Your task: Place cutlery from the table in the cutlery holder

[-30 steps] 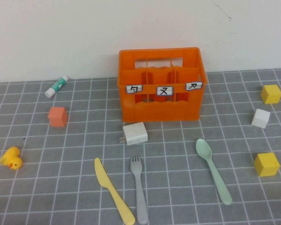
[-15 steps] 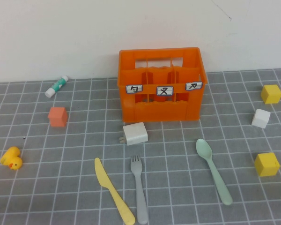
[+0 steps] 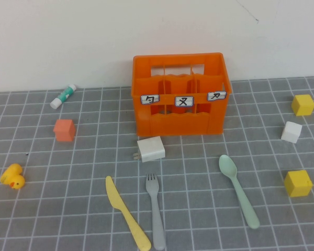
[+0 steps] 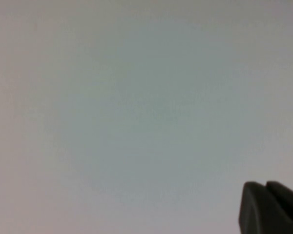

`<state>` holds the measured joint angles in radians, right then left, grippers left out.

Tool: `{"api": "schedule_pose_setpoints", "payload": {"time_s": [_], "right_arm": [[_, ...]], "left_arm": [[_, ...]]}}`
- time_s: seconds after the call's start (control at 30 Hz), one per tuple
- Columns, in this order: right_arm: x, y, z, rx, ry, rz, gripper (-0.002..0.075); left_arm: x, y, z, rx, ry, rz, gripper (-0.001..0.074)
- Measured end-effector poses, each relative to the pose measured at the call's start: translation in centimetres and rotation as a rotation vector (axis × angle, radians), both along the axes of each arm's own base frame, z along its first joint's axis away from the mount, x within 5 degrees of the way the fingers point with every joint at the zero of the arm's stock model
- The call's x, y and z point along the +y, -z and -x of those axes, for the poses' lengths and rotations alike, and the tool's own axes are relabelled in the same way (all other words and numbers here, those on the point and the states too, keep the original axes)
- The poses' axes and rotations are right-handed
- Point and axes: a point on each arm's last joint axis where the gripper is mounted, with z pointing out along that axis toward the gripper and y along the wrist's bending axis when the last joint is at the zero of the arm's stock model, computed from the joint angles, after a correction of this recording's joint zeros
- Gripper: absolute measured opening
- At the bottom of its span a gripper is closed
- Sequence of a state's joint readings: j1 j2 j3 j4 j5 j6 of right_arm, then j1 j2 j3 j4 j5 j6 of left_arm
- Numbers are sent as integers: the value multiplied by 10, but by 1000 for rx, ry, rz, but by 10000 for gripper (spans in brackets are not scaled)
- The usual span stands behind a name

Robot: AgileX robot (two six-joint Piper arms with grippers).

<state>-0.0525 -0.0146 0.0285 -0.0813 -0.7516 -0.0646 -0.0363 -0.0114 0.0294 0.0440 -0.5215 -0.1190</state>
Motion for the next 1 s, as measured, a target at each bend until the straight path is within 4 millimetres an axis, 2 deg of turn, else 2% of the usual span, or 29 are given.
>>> {"api": "schedule_pose_setpoints", "payload": {"time_s": [0.17,0.3,0.43,0.53,0.67,0.77,0.87,1.0], "right_arm": [[-3,-2,2,-30,-87,-132,-3],[-3,-2,2,-37,-110,-160,-3],[-3,-5,-2,46,-105,-172,-3],[-3,-18,0,95,-99,-177,-3],[-3,-47,7,180,-104,-206,-3],[-3,-68,18,246,-102,-223,-3],[-3,-85,22,299,-95,-230,-3],[-4,-94,9,472,-59,-221,-3]], "left_arm": [[0,-1,1,-17,2,-2,-1],[1,-1,1,-17,-3,11,-1],[2,-2,0,0,-1,47,-1],[3,-18,3,27,-1,49,-1],[3,-47,11,111,-2,48,-1],[3,-64,13,243,-3,45,-1],[2,-71,8,393,-3,43,-1],[1,-65,-3,533,15,70,-1]]}}
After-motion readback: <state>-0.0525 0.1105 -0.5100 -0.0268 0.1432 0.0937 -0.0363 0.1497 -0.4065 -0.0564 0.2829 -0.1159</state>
